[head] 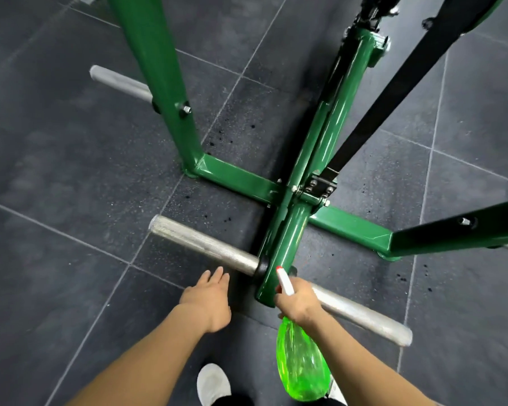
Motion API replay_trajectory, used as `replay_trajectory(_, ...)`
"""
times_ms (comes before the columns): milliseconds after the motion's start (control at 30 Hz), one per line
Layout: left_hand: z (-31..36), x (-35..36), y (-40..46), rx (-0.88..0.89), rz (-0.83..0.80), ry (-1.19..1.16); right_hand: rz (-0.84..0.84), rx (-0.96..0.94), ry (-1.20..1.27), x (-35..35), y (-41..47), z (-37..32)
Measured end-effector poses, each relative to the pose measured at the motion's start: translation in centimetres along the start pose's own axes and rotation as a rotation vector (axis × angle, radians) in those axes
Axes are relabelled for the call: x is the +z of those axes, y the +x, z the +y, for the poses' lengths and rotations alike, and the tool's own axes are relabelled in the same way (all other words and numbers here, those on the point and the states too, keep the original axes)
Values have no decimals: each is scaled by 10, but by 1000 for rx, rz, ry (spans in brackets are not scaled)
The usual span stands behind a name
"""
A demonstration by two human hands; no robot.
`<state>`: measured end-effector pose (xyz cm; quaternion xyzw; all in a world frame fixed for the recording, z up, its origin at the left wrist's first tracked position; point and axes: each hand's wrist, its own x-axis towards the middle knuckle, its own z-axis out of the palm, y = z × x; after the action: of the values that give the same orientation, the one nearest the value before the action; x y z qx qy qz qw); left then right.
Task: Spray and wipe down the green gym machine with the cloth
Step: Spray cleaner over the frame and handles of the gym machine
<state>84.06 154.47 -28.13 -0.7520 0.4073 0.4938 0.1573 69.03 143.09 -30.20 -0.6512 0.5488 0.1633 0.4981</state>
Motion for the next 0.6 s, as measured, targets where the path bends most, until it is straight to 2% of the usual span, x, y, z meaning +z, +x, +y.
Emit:
replay_trajectory(267, -29, 9, -12, -53, 60, -83, -179, -163, -185, 40, -23, -53)
replay_trajectory(400, -45, 7, -14, -89, 99, -123, -167, -256, -235, 61, -18, -83)
replay_trajectory(600, -71, -10, -16, -145, 122, -169, -210, -285, -217, 83, -4, -117)
